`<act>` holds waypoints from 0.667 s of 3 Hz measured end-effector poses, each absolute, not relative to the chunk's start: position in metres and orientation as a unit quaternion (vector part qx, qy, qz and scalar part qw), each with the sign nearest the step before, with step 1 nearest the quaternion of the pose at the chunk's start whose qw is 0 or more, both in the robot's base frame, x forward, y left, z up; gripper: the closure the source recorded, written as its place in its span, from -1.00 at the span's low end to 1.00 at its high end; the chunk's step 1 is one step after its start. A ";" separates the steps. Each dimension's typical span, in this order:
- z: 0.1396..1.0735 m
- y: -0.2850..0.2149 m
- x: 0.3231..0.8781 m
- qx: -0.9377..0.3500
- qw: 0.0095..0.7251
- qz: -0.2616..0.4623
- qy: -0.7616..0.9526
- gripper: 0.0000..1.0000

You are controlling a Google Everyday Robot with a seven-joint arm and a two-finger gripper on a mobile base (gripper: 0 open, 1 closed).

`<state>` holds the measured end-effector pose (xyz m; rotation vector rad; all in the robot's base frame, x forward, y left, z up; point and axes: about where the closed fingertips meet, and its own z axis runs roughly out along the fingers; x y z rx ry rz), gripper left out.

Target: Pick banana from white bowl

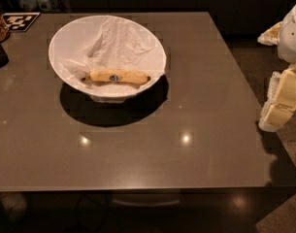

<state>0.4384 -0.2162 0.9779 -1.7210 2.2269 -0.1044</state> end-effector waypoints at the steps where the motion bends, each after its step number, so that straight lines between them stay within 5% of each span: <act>1: 0.978 -0.216 0.438 -0.603 0.162 -0.037 0.780 -1.00; 2: 0.983 -0.210 0.442 -0.595 0.156 -0.044 0.787 -1.00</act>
Offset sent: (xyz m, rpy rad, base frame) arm 0.0083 0.0157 0.0079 -0.0411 0.0332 -0.0583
